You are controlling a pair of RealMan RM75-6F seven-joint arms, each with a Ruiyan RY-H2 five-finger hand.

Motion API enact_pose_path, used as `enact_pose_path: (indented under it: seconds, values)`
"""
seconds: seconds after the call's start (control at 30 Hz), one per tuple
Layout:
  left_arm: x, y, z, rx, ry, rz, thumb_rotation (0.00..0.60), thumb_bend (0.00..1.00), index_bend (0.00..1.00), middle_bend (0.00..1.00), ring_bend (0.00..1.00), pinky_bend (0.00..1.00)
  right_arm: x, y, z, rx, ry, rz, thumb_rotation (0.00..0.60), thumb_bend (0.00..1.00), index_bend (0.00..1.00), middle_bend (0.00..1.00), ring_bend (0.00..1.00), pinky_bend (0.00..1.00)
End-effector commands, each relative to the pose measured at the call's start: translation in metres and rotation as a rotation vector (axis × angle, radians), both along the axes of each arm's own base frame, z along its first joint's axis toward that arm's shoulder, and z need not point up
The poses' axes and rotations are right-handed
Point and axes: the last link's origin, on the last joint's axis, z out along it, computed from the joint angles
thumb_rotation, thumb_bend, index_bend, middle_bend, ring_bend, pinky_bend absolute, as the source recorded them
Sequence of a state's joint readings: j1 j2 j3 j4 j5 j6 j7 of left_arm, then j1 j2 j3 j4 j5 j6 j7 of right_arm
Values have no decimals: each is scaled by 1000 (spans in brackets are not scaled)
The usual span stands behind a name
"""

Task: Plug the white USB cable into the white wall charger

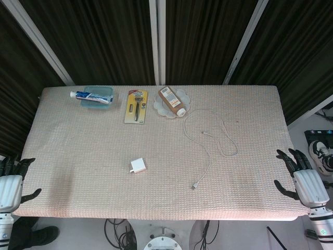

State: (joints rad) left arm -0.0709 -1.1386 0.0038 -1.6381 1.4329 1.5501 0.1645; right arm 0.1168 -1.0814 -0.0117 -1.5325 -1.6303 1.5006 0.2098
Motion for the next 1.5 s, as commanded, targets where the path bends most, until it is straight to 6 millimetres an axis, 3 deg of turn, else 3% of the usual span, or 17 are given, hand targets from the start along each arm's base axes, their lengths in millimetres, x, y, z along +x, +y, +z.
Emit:
enact_pose_path:
  seconds: [0.03,0.47,0.67,0.77,0.93,1.1,1.3,1.5]
  values:
    - [0,1,-1,-3,-1,3,600,90,190,207,11,0,0,1,0,-4,0,-14,600,242,36,217,0,0]
    - [2,10,0,1,0,24,600,89,190,207,11,0,-2,14,0,-62,-10,-78,600,240,35,229,0,0]
    - [3,14,-4,-7,-8,23,600,89,190,207,11,0,16,3,-10,11,19,25,600,268,81,253,0,0]
    - [4,15,-6,-11,-13,23,600,89,190,207,11,0,38,-12,-28,105,76,134,600,271,145,262,0,0]
    - [6,18,-8,-19,-19,19,600,89,190,207,11,0,82,-39,-75,279,193,340,600,264,229,285,0,0]
    - [6,18,-8,-24,-20,24,600,89,190,206,11,0,112,-55,-119,371,297,484,600,155,317,296,0,0]
    - [2,15,-9,-24,-34,41,600,89,190,200,11,0,125,-61,-151,419,343,556,600,159,364,298,0,0]
    - [-2,16,-12,-36,-47,51,600,89,190,189,11,0,123,-61,-166,423,361,569,600,252,405,311,0,0]
